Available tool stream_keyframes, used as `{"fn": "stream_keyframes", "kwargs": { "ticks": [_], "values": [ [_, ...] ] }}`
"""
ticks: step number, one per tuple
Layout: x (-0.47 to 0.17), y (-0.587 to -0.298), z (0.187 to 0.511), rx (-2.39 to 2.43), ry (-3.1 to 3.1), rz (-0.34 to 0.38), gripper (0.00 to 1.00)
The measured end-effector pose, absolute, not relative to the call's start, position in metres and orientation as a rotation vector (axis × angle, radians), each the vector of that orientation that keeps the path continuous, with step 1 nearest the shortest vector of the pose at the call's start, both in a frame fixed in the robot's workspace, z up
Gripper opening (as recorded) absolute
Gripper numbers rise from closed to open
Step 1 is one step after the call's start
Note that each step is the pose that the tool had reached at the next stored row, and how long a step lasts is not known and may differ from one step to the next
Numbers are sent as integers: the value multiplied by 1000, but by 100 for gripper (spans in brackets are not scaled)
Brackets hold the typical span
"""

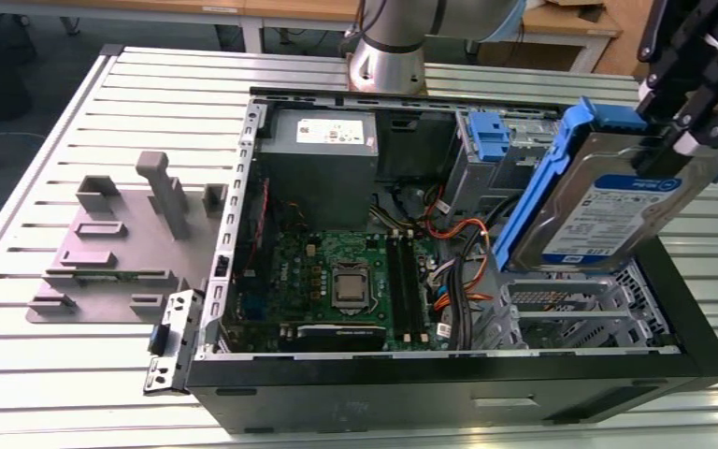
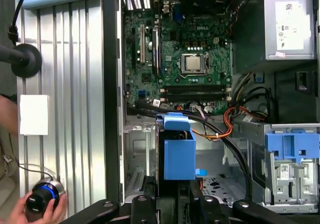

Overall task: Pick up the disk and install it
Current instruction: 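Pick up the disk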

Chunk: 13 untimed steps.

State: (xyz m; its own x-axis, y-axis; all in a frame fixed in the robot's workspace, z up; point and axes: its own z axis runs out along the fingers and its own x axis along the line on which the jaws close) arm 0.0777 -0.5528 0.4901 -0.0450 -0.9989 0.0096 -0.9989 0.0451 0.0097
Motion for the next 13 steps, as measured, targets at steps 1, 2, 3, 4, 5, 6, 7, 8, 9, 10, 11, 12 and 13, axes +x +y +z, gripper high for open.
{"fn": "stream_keyframes", "kwargs": {
  "ticks": [1,2,3,4,5,6,7,8,9,10,11,12,13],
  "values": [
    [81,-553,490,2161,-2261,-1,35],
    [84,-553,490,2161,-2261,-1,35],
    [86,-553,490,2161,-2260,-2,35],
    [89,-553,490,2161,-2260,-2,35],
    [92,-553,490,2161,-2260,-2,35],
    [95,-553,490,2161,-2260,-3,35],
    [97,-553,490,2161,-2260,-3,35],
    [100,-553,490,2160,-2260,-3,35],
    [102,-553,489,2160,-2260,-3,35],
    [104,-553,489,2160,-2260,-3,35],
    [106,-553,489,2160,-2260,-3,35],
    [107,-553,489,2160,-2260,-3,35],
    [108,-554,489,2161,-2260,-4,35]
  ]
}}
